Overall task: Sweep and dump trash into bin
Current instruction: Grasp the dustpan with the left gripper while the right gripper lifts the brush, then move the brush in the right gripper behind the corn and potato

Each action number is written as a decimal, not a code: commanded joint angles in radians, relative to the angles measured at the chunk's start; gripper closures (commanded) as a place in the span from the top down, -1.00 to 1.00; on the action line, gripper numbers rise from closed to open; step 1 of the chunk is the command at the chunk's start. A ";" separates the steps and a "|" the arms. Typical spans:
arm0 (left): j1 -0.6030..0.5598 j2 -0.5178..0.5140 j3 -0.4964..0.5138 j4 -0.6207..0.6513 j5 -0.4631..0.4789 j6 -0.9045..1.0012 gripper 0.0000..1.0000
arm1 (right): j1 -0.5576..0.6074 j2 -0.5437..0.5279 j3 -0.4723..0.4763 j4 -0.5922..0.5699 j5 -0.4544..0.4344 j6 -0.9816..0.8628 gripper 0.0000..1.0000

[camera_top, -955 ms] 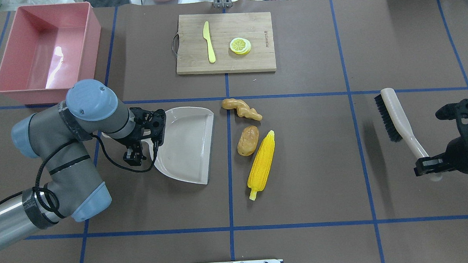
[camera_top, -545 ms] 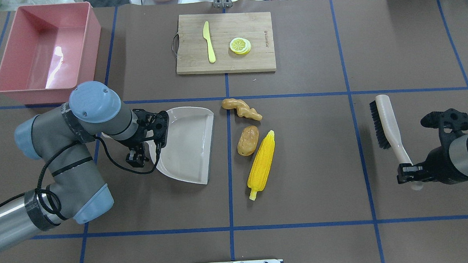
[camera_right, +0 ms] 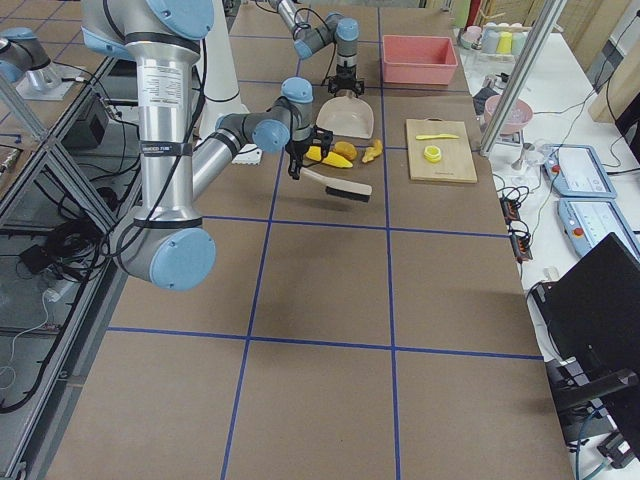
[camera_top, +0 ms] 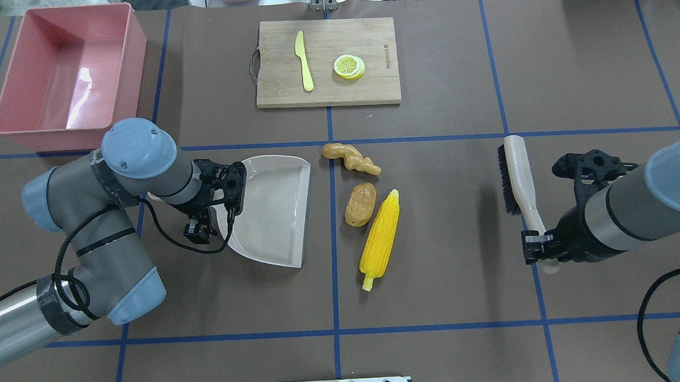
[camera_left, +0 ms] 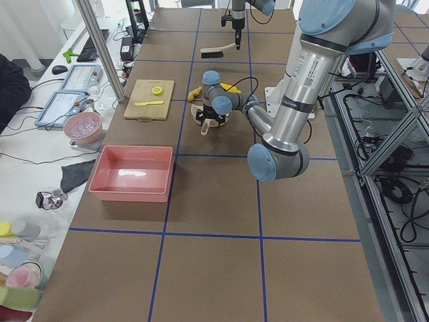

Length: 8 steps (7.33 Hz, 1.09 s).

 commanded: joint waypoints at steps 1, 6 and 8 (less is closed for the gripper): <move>0.000 0.002 -0.001 0.000 -0.007 0.000 0.96 | -0.143 0.107 -0.038 -0.049 -0.080 0.069 -1.00; -0.049 0.001 0.008 -0.012 -0.113 0.000 0.96 | -0.205 0.351 -0.219 -0.113 -0.118 0.127 -1.00; -0.051 0.001 0.025 -0.047 -0.128 -0.001 0.96 | -0.205 0.391 -0.271 -0.107 -0.120 0.129 -1.00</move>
